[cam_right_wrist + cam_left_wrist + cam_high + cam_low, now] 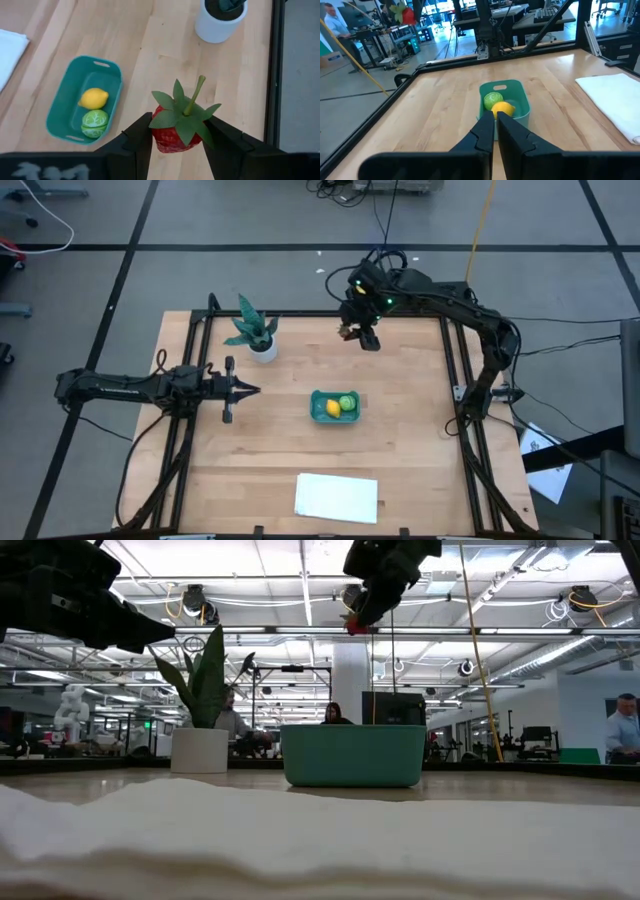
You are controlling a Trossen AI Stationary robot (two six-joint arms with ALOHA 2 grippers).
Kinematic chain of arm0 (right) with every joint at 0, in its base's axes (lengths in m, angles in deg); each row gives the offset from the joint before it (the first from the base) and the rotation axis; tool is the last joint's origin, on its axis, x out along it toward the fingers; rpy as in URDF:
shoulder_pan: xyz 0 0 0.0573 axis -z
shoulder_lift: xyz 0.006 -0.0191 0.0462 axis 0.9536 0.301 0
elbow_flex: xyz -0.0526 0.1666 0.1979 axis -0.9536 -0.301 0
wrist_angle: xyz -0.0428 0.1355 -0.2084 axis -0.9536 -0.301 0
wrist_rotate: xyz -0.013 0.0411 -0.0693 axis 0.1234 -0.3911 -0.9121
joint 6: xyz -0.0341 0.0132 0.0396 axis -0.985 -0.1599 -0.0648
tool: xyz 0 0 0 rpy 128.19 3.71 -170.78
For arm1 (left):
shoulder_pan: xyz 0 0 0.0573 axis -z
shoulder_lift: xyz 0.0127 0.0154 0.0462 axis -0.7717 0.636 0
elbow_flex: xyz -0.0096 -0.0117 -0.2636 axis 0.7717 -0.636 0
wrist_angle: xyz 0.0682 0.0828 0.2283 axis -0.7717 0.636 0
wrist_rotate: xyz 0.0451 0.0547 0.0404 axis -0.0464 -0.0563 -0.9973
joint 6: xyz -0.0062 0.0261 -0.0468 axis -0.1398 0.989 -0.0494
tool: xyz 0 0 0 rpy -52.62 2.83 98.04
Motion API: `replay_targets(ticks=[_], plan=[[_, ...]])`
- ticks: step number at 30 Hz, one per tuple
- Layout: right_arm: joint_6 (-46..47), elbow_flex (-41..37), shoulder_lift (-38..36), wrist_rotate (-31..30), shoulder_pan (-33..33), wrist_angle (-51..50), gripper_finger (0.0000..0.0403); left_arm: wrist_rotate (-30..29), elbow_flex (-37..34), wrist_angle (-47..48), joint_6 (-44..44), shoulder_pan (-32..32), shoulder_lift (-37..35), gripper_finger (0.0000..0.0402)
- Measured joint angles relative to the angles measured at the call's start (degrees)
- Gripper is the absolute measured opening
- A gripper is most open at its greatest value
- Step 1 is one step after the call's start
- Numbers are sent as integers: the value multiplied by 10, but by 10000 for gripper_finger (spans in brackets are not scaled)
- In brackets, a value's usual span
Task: Pick and placing Produce into tupperware
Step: Put the red strawberry into the blue bin
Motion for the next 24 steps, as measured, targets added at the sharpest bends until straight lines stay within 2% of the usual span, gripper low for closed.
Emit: replay_targets(ticks=[24], plan=[[2,0,-11,-1,0,-19,142,0,0,0,-1,0,0,26]])
